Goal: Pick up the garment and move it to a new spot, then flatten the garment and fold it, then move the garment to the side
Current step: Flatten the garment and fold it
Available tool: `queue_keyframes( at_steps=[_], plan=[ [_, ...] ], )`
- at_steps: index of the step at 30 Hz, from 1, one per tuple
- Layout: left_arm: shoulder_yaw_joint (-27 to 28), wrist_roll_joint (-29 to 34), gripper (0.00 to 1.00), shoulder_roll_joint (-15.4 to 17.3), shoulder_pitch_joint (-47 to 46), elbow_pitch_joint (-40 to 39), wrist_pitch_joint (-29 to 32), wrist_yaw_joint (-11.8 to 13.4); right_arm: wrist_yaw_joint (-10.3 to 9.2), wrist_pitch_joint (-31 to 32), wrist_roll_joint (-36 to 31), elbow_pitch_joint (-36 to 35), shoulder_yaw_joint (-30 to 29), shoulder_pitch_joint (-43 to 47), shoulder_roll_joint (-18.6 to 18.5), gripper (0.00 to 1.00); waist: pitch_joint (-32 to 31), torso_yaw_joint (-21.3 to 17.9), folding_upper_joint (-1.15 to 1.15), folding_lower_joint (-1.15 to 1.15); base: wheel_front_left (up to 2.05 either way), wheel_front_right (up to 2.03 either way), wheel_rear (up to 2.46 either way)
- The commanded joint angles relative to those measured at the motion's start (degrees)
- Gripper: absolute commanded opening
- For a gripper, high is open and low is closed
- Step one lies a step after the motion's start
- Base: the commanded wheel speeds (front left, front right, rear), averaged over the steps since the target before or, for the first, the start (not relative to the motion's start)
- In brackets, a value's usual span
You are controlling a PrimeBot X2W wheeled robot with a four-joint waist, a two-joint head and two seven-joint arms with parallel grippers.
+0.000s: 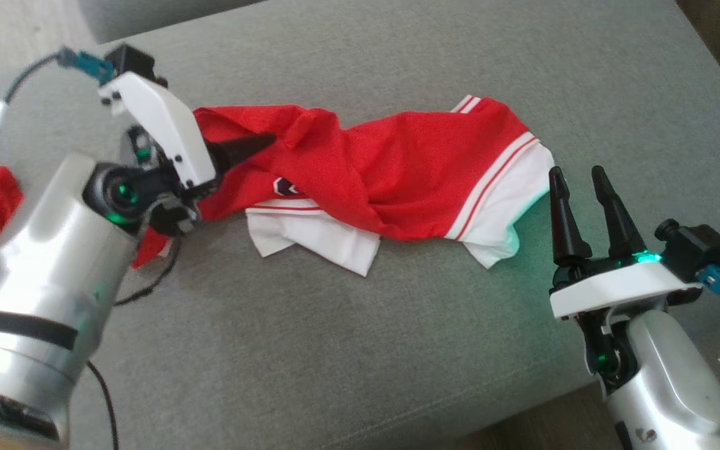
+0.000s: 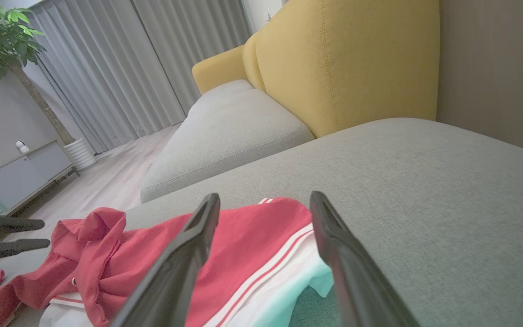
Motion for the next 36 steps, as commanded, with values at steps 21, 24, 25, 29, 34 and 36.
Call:
queue_keyframes(
  at_steps=[21, 24, 25, 29, 34, 36],
  plan=[
    [5.84, -3.90, 1.00, 0.35, -4.45, 5.00, 0.80, 1.66, 0.43, -0.62, 0.76, -1.47, 0.79, -1.31, 0.60, 1.00, 2.87, -5.96, 0.00, 0.00, 0.00, 0.00, 0.00],
    [6.05, -3.91, 1.00, 0.37, -5.03, 5.34, 0.60, 1.33, 0.43, -0.62, 0.64, -1.36, 0.71, -1.17, 0.60, 1.00, 2.76, -6.01, 0.00, 0.00, 0.00, 0.00, 0.00],
    [6.19, -3.88, 1.00, 0.36, -5.23, 5.46, 0.24, 1.36, 0.43, -0.62, 0.61, -1.30, 0.70, -1.19, 0.64, 1.00, 2.74, -6.03, 0.00, 0.00, 0.00, 0.00, 0.00],
    [6.47, -3.62, 1.00, 0.24, -5.80, 6.37, -0.82, 1.82, 0.43, -0.62, 0.60, -1.17, 1.02, -1.44, 0.77, 1.00, 2.82, -6.21, 0.00, 0.00, 0.00, 0.00, 0.00],
    [7.19, -3.24, 0.69, -0.07, -6.64, 8.01, -3.42, 2.59, 0.43, -0.62, 0.79, -1.01, 1.22, -1.68, 0.71, 1.00, 3.24, -6.43, 0.00, 0.00, 0.00, 0.00, 0.00],
    [7.21, -3.12, 0.00, -0.46, -6.98, 8.66, -3.97, 2.30, 0.43, -0.62, 0.86, -0.91, 1.24, -1.83, 0.71, 1.00, 3.45, -6.47, 0.00, 0.00, 0.00, 0.00, 0.00]
  ],
)
